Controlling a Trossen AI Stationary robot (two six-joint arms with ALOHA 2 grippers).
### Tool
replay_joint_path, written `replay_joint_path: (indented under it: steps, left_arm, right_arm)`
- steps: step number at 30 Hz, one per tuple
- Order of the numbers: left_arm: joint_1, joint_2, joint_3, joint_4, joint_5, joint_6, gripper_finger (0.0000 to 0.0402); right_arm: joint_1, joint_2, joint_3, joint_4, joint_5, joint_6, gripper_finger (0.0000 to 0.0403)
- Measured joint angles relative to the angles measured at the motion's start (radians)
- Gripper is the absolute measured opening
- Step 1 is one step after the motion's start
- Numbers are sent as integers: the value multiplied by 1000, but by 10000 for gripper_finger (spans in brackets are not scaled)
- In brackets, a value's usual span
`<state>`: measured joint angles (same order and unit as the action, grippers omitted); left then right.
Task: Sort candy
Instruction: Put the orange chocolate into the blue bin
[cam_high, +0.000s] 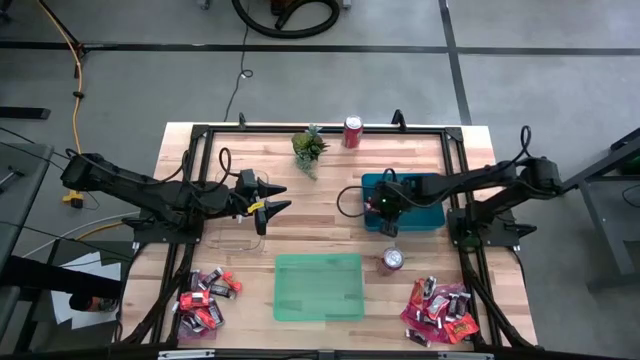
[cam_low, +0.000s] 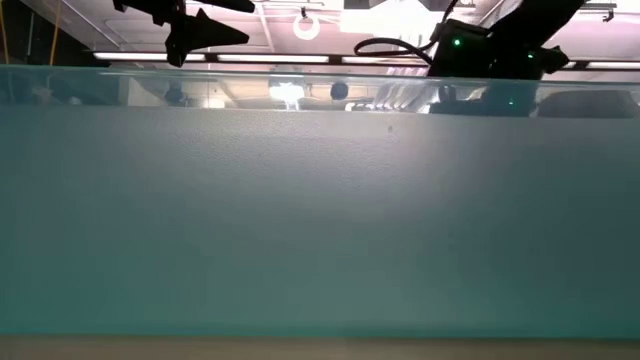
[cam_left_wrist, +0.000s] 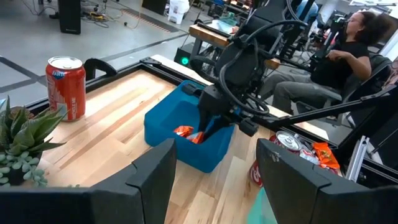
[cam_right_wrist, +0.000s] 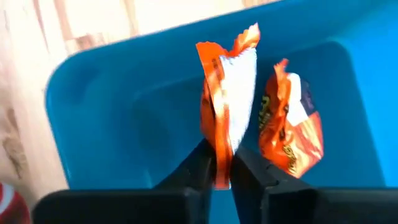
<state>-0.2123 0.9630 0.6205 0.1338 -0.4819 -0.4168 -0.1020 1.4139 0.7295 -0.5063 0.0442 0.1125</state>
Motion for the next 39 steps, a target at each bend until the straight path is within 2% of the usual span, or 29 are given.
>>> replay_joint_path:
  steps: [5, 9, 14, 17, 21, 24, 27, 29, 32, 36, 39]
  left_arm:
    - [0, 0, 0, 0, 0, 2, 209]
    - [0, -3, 0, -2, 1, 23, 209]
    - [0, -33, 9, 1, 7, 77, 209]
    - [0, -52, 22, 3, 11, 55, 209]
    - [0, -67, 23, 0, 52, 4, 209]
    - [0, -67, 22, -1, 52, 13, 209]
    - [0, -67, 25, -14, 83, -53, 209]
    - [-1, -64, 70, -140, 150, -75, 209]
    - [-48, -16, 195, -461, 224, -48, 209]
    - [-187, 105, 334, -787, 297, 37, 209]
    - [-329, 202, 362, -917, 359, 97, 209]
  right_arm:
    - [-3, 1, 39, -72, -2, -18, 121]
    - [-3, -13, 106, -207, 54, -73, 171]
    - [-3, -82, 230, -403, 50, -96, 196]
    - [1, -160, 280, -458, -7, -11, 197]
    - [48, -294, 292, -438, -83, 177, 197]
    - [125, -391, 274, -358, -105, 332, 197]
    - [217, -457, 255, -215, -92, 464, 197]
    - [275, -476, 251, -121, -43, 508, 197]
    - [344, -479, 251, 0, 49, 514, 197]
    - [385, -470, 250, 61, 115, 508, 197]
    - [392, -471, 249, 54, 118, 516, 197]
